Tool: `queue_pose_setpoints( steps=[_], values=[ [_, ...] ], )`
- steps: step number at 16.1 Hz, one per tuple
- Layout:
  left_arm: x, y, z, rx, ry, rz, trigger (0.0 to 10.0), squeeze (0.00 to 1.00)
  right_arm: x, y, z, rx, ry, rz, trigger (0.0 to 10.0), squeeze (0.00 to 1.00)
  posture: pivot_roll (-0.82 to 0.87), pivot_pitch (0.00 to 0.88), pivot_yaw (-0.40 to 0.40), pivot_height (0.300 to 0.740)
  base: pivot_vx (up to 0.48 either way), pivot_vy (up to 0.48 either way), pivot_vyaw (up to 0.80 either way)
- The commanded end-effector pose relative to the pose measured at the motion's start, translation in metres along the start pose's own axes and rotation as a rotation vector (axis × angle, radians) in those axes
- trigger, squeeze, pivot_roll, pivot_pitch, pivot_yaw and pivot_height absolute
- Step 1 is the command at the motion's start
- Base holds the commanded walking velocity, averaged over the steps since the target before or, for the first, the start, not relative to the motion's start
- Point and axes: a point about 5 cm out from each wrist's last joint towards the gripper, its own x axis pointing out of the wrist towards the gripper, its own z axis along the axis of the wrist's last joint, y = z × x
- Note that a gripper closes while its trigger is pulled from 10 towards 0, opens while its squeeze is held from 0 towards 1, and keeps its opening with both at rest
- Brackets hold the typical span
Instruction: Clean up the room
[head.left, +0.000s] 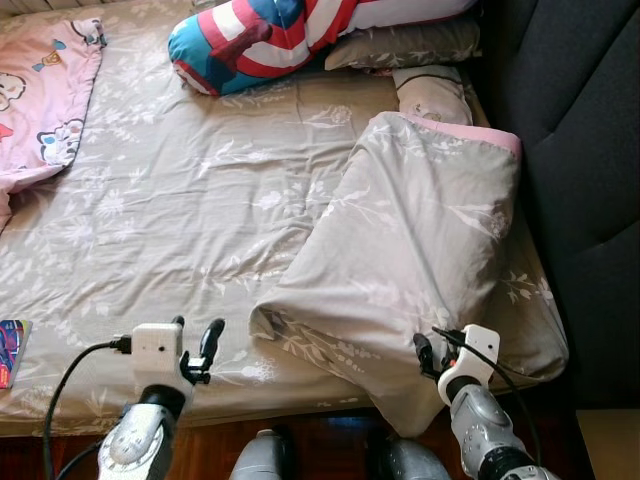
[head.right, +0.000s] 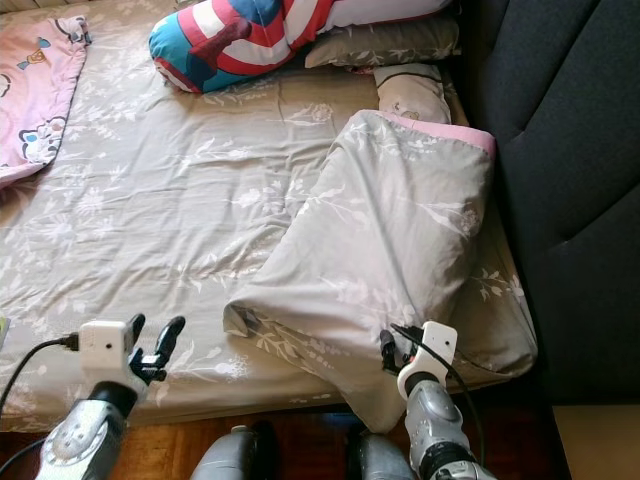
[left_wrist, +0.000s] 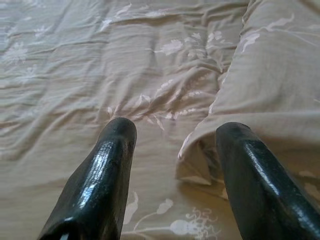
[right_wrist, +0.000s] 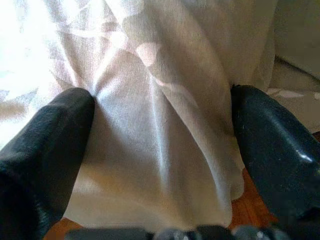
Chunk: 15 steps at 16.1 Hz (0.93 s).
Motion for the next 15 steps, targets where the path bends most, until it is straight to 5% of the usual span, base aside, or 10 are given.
queue_pose_setpoints(
  steps=[1,6,7,15],
  values=[
    [-0.009,0.007,-0.002,0.013,0.033,0.014,10.0,0.0,-0.009,-0.002,-0.032,0.011,0.118,-0.008,10.0,0.0,0.19,0.379,0.09,0.693,0.0,0.0,0.0],
    [-0.018,0.009,0.004,0.035,0.043,0.005,10.0,0.0,-0.011,0.003,-0.037,0.03,0.118,0.009,10.0,0.0,0.22,0.406,0.12,0.693,0.0,0.0,0.0],
    [-0.018,0.01,0.006,0.037,0.041,0.005,10.0,0.0,-0.011,0.005,-0.036,0.023,0.114,0.019,0.0,0.0,0.22,0.409,0.124,0.693,0.0,0.0,0.0],
    [-0.018,0.001,0.005,0.017,0.06,0.001,10.0,0.0,-0.011,0.003,-0.037,0.0,0.115,0.029,0.0,0.0,0.19,0.412,0.1,0.693,0.0,0.0,0.0]
  ],
)
